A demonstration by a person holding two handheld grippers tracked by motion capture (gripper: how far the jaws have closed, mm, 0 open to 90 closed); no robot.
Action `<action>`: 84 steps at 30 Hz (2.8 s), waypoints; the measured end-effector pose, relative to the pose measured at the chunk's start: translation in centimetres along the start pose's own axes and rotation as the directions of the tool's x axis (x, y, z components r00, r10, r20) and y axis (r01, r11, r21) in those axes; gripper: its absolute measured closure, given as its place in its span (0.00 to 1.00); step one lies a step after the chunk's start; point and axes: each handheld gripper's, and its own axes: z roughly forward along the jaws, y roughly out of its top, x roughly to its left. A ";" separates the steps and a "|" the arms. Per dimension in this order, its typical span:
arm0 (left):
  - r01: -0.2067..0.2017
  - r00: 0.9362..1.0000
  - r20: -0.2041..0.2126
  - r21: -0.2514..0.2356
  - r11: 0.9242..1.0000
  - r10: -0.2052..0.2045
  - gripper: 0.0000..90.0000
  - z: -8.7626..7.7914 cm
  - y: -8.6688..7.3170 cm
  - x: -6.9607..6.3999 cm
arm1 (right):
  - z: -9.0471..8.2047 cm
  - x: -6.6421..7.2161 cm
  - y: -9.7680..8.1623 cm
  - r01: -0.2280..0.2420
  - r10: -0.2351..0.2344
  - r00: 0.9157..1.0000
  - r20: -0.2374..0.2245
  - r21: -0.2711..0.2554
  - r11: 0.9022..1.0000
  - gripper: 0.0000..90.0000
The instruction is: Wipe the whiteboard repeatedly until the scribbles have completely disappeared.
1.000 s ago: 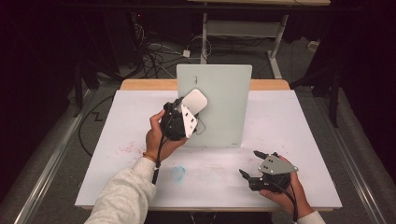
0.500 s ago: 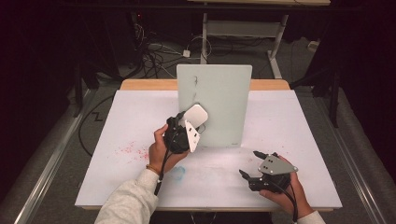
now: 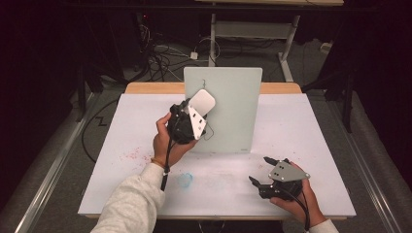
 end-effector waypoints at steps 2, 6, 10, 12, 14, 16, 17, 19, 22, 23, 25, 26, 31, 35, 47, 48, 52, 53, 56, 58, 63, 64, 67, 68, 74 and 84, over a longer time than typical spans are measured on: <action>0.008 1.000 -0.001 -0.007 1.000 -0.008 0.32 0.0 0.4 0.4 | 0.0 0.0 0.0 -0.002 0.002 1.000 -0.001 0.001 1.000 0.24; 0.024 0.999 -0.025 -0.016 1.000 -0.025 0.33 0.1 1.6 1.7 | 0.0 0.1 0.0 -0.003 0.003 1.000 -0.004 0.003 1.000 0.24; 0.033 0.999 -0.042 -0.021 0.999 -0.034 0.32 0.2 2.8 2.6 | 0.0 0.1 0.0 0.000 0.000 1.000 -0.006 0.003 1.000 0.24; 0.032 0.998 -0.047 -0.018 0.999 -0.033 0.32 0.2 2.8 2.5 | 0.0 0.1 0.0 -0.001 0.001 1.000 -0.008 0.003 1.000 0.24; 0.024 0.998 -0.049 -0.014 1.000 -0.024 0.32 0.2 2.5 2.0 | 0.0 0.1 0.0 -0.001 0.001 1.000 -0.009 0.004 1.000 0.24; 0.019 0.999 -0.049 -0.011 1.000 -0.020 0.32 0.3 2.2 1.7 | 0.0 0.1 0.0 0.002 -0.002 1.000 -0.012 0.004 1.000 0.24; 0.015 0.999 -0.050 -0.009 1.000 -0.015 0.32 0.3 2.0 1.4 | 0.0 0.1 0.0 0.004 -0.004 1.000 -0.011 0.006 1.000 0.24; -0.005 0.999 -0.043 0.003 1.000 0.005 0.32 0.3 1.2 0.2 | 0.1 0.2 0.0 0.008 -0.008 1.000 -0.017 0.007 1.000 0.24; -0.001 1.000 -0.028 0.011 1.000 0.002 0.33 0.3 0.4 -0.7 | 0.1 0.3 0.0 0.010 -0.010 1.000 -0.016 0.009 1.000 0.24; -0.015 0.999 -0.031 0.026 1.000 0.015 0.32 0.3 -0.4 -1.8 | 0.1 0.3 0.0 0.010 -0.010 1.000 -0.016 0.008 1.000 0.24; -0.031 0.999 -0.029 0.036 0.999 0.032 0.32 0.3 -1.3 -2.9 | 0.1 0.3 0.0 0.011 -0.011 1.000 -0.018 0.009 1.000 0.24; -0.038 0.999 -0.033 0.040 0.998 0.040 0.33 0.3 -1.7 -3.4 | 0.1 0.3 0.0 0.012 -0.012 1.000 -0.016 0.011 1.000 0.24; -0.071 0.996 -0.048 0.065 0.995 0.074 0.33 0.3 -3.6 -5.5 | 0.2 0.5 0.0 0.016 -0.016 1.000 -0.015 0.015 1.000 0.24; -0.089 0.995 -0.042 0.084 0.992 0.093 0.32 0.3 -4.8 -6.7 | 0.2 0.4 0.0 0.019 -0.019 1.000 -0.017 0.015 1.000 0.24; -0.085 0.996 -0.001 0.134 0.987 0.086 0.32 0.1 -6.4 -7.9 | 0.3 0.6 0.0 0.028 -0.027 0.999 -0.018 0.024 0.999 0.24; -0.077 0.997 0.002 0.132 0.988 0.077 0.32 0.0 -6.3 -7.8 | 0.3 0.6 0.0 0.027 -0.027 0.999 -0.018 0.024 0.999 0.24; -0.057 0.998 -0.010 0.118 0.991 0.058 0.32 0.1 -5.6 -7.2 | 0.3 0.5 0.0 0.028 -0.027 1.000 -0.016 0.025 0.999 0.24; -0.053 0.998 -0.011 0.113 0.992 0.055 0.32 0.1 -5.3 -7.0 | 0.3 0.5 0.0 0.028 -0.027 1.000 -0.016 0.025 0.999 0.24; -0.033 0.999 -0.009 0.089 0.996 0.033 0.33 0.2 -3.9 -5.9 | 0.3 0.6 0.0 0.027 -0.027 0.999 -0.017 0.025 0.999 0.24; -0.020 1.000 -0.022 0.076 0.997 0.022 0.32 0.2 -3.1 -5.1 | 0.3 0.5 0.0 0.028 -0.027 0.999 -0.017 0.024 0.999 0.24; 0.004 0.999 -0.038 0.050 0.999 -0.002 0.32 0.2 -1.7 -3.1 | 0.3 0.5 0.0 0.027 -0.027 1.000 -0.015 0.025 0.999 0.24; 0.004 0.999 -0.038 0.050 0.999 -0.002 0.33 0.2 -1.7 -3.1 | 0.3 0.5 0.0 0.028 -0.028 1.000 -0.015 0.025 0.999 0.24; -0.027 0.998 -0.052 0.053 0.998 0.029 0.32 0.3 -1.9 -3.3 | 0.3 0.4 0.0 0.027 -0.026 1.000 -0.015 0.024 0.999 0.24; -0.029 0.998 -0.052 0.055 0.998 0.032 0.32 0.3 -2.1 -3.5 | 0.3 0.4 0.0 0.026 -0.025 1.000 -0.017 0.023 0.999 0.24; -0.058 0.997 -0.040 0.080 0.995 0.061 0.32 0.3 -3.8 -5.7 | 0.4 0.7 0.1 0.037 -0.037 0.999 -0.023 0.027 0.999 0.24; -0.166 0.986 0.003 0.128 0.978 0.167 0.32 0.3 -6.5 -8.9 | 0.6 1.0 0.1 0.052 -0.050 0.998 -0.036 0.036 0.998 0.25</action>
